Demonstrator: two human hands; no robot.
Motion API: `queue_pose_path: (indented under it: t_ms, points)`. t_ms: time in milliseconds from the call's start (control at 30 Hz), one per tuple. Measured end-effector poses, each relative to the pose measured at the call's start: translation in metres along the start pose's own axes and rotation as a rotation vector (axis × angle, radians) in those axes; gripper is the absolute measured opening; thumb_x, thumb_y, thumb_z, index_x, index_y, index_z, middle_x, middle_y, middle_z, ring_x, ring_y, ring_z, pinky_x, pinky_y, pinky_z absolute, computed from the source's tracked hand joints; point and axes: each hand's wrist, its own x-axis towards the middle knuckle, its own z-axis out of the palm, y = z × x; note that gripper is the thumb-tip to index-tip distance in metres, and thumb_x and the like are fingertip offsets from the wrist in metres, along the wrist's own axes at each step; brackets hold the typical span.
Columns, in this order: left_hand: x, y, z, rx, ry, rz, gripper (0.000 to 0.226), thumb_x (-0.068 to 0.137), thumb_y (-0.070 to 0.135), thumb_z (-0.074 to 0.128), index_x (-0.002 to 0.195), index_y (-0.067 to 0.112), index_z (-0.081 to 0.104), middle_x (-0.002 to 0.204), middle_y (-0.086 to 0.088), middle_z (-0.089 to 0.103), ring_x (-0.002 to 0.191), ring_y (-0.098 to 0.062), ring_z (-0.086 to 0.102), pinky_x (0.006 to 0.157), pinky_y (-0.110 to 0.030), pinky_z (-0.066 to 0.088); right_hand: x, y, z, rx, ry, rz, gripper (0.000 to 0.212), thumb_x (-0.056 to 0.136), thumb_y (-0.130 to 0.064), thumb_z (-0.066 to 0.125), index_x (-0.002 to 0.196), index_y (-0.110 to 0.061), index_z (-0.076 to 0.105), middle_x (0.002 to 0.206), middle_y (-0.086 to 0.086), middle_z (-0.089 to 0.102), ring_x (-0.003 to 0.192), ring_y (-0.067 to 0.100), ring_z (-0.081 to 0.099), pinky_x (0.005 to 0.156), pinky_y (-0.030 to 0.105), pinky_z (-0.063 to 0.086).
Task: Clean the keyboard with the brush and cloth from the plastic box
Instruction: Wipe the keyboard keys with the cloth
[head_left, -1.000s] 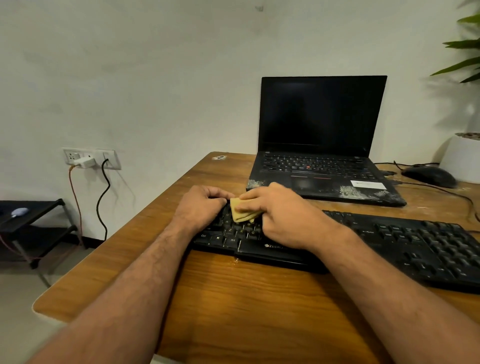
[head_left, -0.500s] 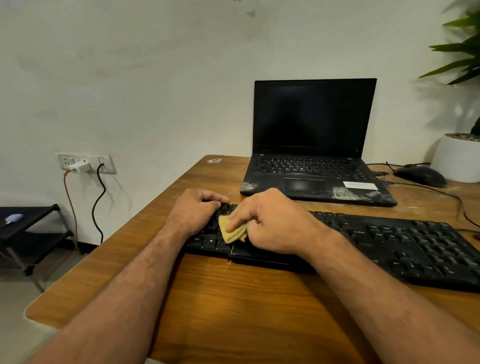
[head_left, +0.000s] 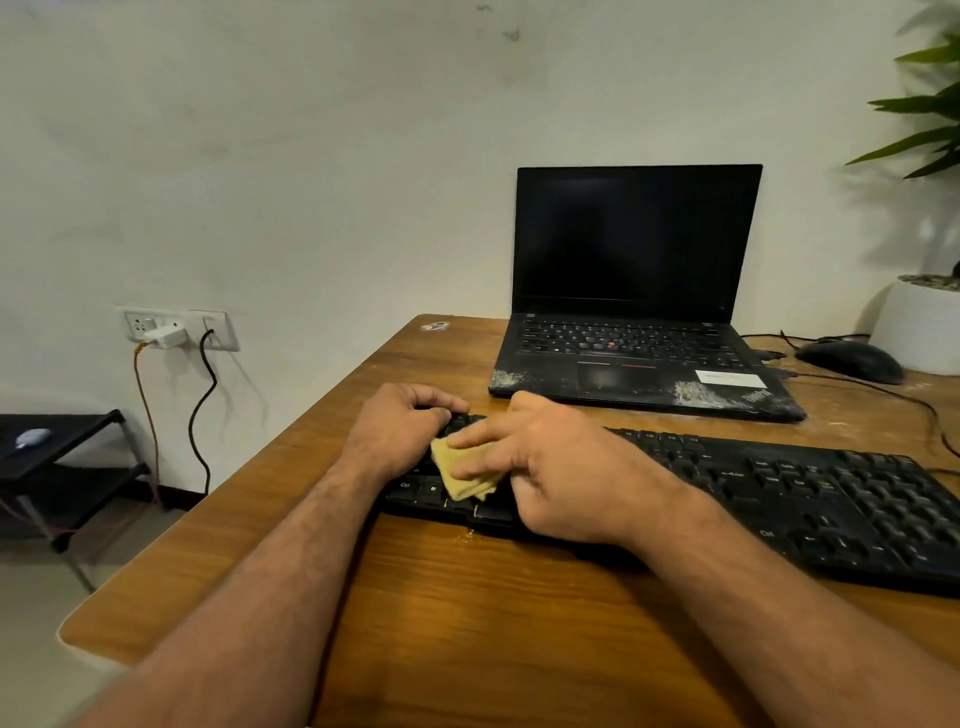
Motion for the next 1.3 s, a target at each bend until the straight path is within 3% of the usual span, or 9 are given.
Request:
queue_pose_path:
  t_ms: [200, 300, 533, 667, 733, 867, 1000, 1200, 1300]
  points:
    - [0.003, -0.002, 0.002, -0.042, 0.003, -0.017, 0.021, 0.091, 0.015, 0.062, 0.086, 0.028, 0.078, 0.089, 0.007, 0.076, 0.072, -0.004, 0.066, 0.069, -0.021, 0.052, 0.026, 0.032, 0.005, -0.157, 0.0, 0.339, 0.058, 0.085, -0.007, 0.045, 0.133, -0.035, 0.061, 0.143, -0.009, 0.054, 0.102, 0.016, 0.04, 0.097, 0.037, 0.044]
    - [0.002, -0.001, 0.002, -0.059, -0.005, -0.024, 0.02, 0.093, 0.014, 0.061, 0.09, 0.026, 0.077, 0.085, 0.006, 0.075, 0.059, -0.001, 0.065, 0.053, -0.013, 0.05, 0.021, 0.034, 0.006, -0.021, 0.003, 0.32, 0.069, 0.085, 0.002, 0.041, 0.141, -0.036, 0.054, 0.149, -0.022, 0.044, 0.108, 0.013, 0.037, 0.106, 0.035, 0.038]
    - [0.001, 0.0, 0.001, -0.062, -0.011, -0.032, 0.019, 0.094, 0.017, 0.061, 0.09, 0.026, 0.076, 0.091, 0.008, 0.074, 0.069, -0.004, 0.067, 0.062, -0.017, 0.05, 0.019, 0.045, 0.005, -0.02, 0.106, 0.479, 0.052, 0.081, -0.005, 0.044, 0.113, -0.034, 0.073, 0.114, -0.002, 0.07, 0.117, 0.024, 0.047, 0.096, 0.037, 0.046]
    - [0.001, 0.0, 0.001, -0.056, -0.014, -0.037, 0.02, 0.094, 0.016, 0.06, 0.09, 0.026, 0.077, 0.083, 0.008, 0.074, 0.057, -0.002, 0.063, 0.055, -0.018, 0.051, 0.012, 0.032, 0.0, 0.12, 0.131, 0.33, 0.063, 0.082, 0.003, 0.044, 0.128, -0.033, 0.067, 0.141, -0.013, 0.058, 0.134, 0.013, 0.042, 0.119, 0.034, 0.028]
    - [0.001, 0.0, 0.0, -0.033, -0.009, -0.032, 0.02, 0.094, 0.016, 0.06, 0.089, 0.027, 0.077, 0.083, 0.008, 0.074, 0.056, -0.002, 0.063, 0.055, -0.019, 0.052, 0.012, 0.022, -0.001, 0.153, 0.046, 0.29, 0.06, 0.081, 0.002, 0.046, 0.122, -0.035, 0.07, 0.137, -0.014, 0.061, 0.129, 0.01, 0.05, 0.114, 0.03, 0.036]
    - [0.0, 0.0, 0.0, -0.025, -0.011, -0.027, 0.022, 0.093, 0.016, 0.061, 0.086, 0.029, 0.077, 0.089, 0.006, 0.075, 0.065, -0.01, 0.067, 0.061, -0.027, 0.055, 0.006, 0.014, -0.011, 0.232, 0.074, 0.291, 0.05, 0.072, -0.001, 0.049, 0.091, -0.036, 0.081, 0.102, -0.012, 0.076, 0.085, 0.007, 0.068, 0.073, 0.026, 0.06]
    - [0.002, -0.001, 0.0, 0.001, -0.002, -0.001, 0.026, 0.092, 0.012, 0.06, 0.084, 0.029, 0.078, 0.093, 0.007, 0.076, 0.077, -0.019, 0.069, 0.074, -0.035, 0.058, 0.004, -0.007, 0.0, 0.178, 0.002, 0.097, 0.059, 0.081, 0.003, 0.048, 0.123, -0.032, 0.07, 0.133, -0.021, 0.062, 0.116, -0.002, 0.047, 0.107, 0.019, 0.037]
    - [0.001, 0.0, 0.001, -0.015, 0.001, -0.016, 0.023, 0.092, 0.014, 0.06, 0.086, 0.028, 0.078, 0.086, 0.007, 0.076, 0.07, -0.016, 0.067, 0.072, -0.035, 0.058, -0.002, 0.011, -0.002, 0.072, 0.082, 0.074, 0.04, 0.064, -0.009, 0.048, 0.08, -0.026, 0.081, 0.098, -0.016, 0.075, 0.09, 0.005, 0.054, 0.084, 0.034, 0.054]
    - [0.0, 0.001, 0.001, -0.003, -0.002, -0.016, 0.024, 0.092, 0.014, 0.059, 0.086, 0.028, 0.078, 0.087, 0.008, 0.075, 0.071, -0.016, 0.067, 0.069, -0.034, 0.058, -0.008, 0.002, -0.003, 0.041, 0.073, 0.002, 0.051, 0.071, -0.003, 0.049, 0.103, -0.029, 0.08, 0.117, -0.016, 0.071, 0.091, 0.012, 0.049, 0.081, 0.031, 0.051]
